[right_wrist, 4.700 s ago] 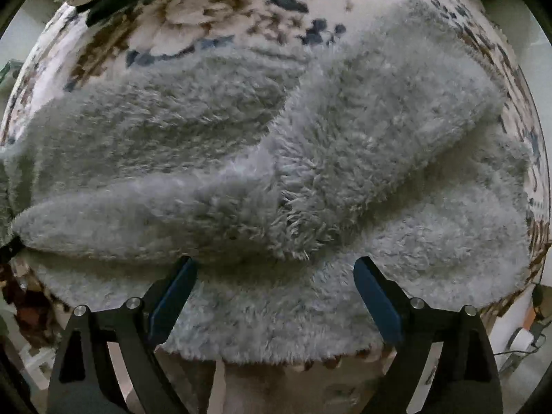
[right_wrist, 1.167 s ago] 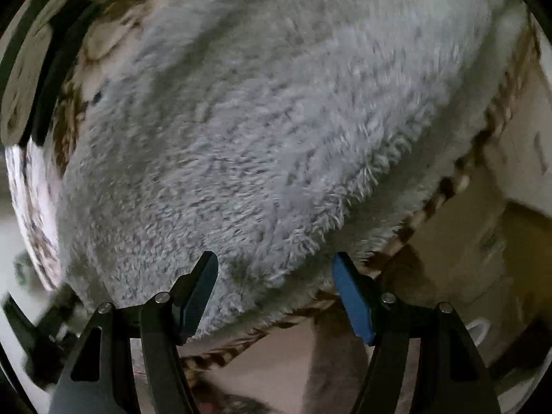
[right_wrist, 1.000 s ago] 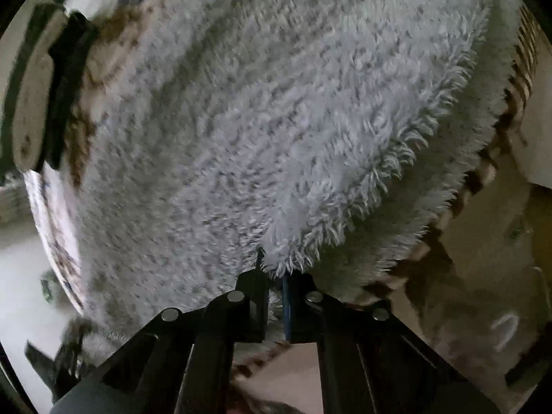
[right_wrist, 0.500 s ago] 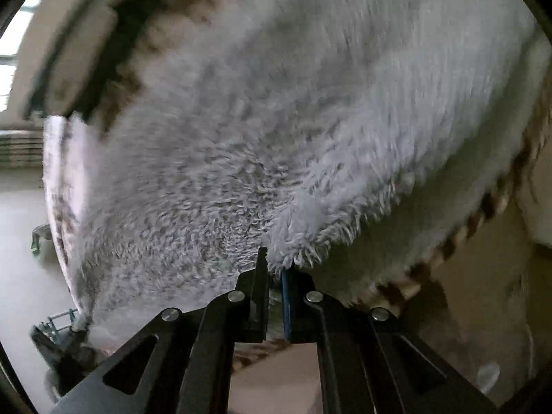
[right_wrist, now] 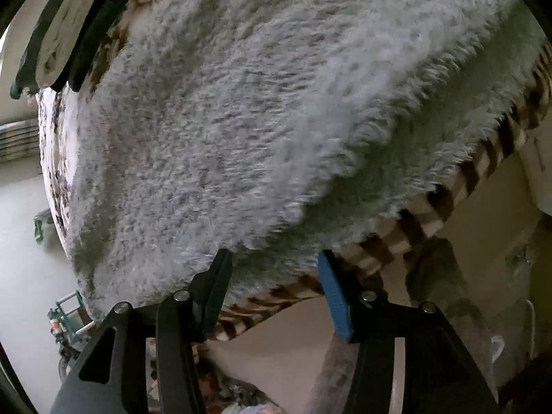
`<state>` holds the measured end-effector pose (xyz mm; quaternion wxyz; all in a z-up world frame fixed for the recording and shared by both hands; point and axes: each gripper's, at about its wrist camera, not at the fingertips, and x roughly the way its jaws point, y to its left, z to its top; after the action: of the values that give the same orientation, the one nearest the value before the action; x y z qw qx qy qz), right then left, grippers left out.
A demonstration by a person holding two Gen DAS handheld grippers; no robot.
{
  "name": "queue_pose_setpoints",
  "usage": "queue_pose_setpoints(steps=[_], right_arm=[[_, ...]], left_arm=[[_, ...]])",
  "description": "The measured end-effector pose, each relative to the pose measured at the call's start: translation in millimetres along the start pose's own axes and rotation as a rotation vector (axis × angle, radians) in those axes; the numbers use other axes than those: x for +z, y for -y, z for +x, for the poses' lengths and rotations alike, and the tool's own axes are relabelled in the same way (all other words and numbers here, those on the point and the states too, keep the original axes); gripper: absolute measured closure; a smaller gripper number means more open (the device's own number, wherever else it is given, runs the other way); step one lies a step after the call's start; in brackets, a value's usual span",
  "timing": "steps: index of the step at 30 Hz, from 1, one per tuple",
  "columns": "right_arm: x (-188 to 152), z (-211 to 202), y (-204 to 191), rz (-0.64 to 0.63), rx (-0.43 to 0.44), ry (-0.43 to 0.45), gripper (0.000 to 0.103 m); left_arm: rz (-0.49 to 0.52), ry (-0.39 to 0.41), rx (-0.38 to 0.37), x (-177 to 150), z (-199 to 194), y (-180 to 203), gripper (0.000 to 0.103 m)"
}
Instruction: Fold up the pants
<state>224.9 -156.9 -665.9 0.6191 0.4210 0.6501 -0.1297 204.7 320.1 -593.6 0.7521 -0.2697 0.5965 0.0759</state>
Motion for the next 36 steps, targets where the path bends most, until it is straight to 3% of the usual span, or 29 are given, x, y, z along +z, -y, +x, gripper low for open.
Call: queue_pose_setpoints(steps=[2, 5, 9, 11, 15, 17, 19, 21, 23, 26, 29, 30, 33, 36], right_arm=[[-6, -1, -47, -0.163, 0.005, 0.02, 0.048], [-41, 16, -147, -0.608, -0.068, -0.003, 0.048], [-119, 66, -251, -1.202, -0.222, 0.017, 0.048], [-155, 89, -280, -1.408, -0.254, 0.014, 0.048], [-195, 138, -310, -1.659, -0.348, -0.043, 0.048], [-204, 159, -308, -1.717, -0.424, -0.05, 0.052], [-193, 163, -312, -1.665, -0.416, -0.019, 0.087], [-153, 139, -318, -1.436, -0.27, -0.044, 0.088], [-102, 108, -311, -1.174, -0.142, -0.048, 0.089], [-47, 80, -291, -0.929, -0.042, -0.051, 0.09], [-29, 70, -280, -0.855, -0.017, -0.061, 0.09], [-22, 63, -270, -0.808, 0.038, -0.098, 0.09], [-29, 67, -268, -0.698, 0.189, -0.277, 0.09], [-32, 75, -263, -0.638, 0.22, -0.337, 0.089]], left_arm=[[0.036, 0.017, 0.006, -3, -2, 11, 0.037], [0.083, 0.041, 0.068, -5, -11, 24, 0.037], [0.166, 0.021, 0.37, -11, -9, 20, 0.037], [0.162, 0.013, 0.439, -14, -12, 7, 0.037], [0.112, 0.014, 0.501, -21, -23, -25, 0.037], [0.069, 0.006, 0.49, -22, -26, -40, 0.037], [0.031, 0.002, 0.453, -17, -26, -47, 0.037], [-0.004, 0.006, 0.354, -3, -24, -46, 0.037], [-0.036, 0.01, 0.204, 9, -21, -40, 0.037], [-0.086, 0.002, -0.002, 26, -10, -28, 0.037], [-0.142, -0.006, -0.137, 40, 3, -14, 0.037], [-0.152, -0.012, -0.169, 43, 8, -7, 0.037], [-0.172, -0.02, -0.225, 50, 14, 2, 0.037], [-0.176, -0.025, -0.256, 50, 16, 12, 0.037]])
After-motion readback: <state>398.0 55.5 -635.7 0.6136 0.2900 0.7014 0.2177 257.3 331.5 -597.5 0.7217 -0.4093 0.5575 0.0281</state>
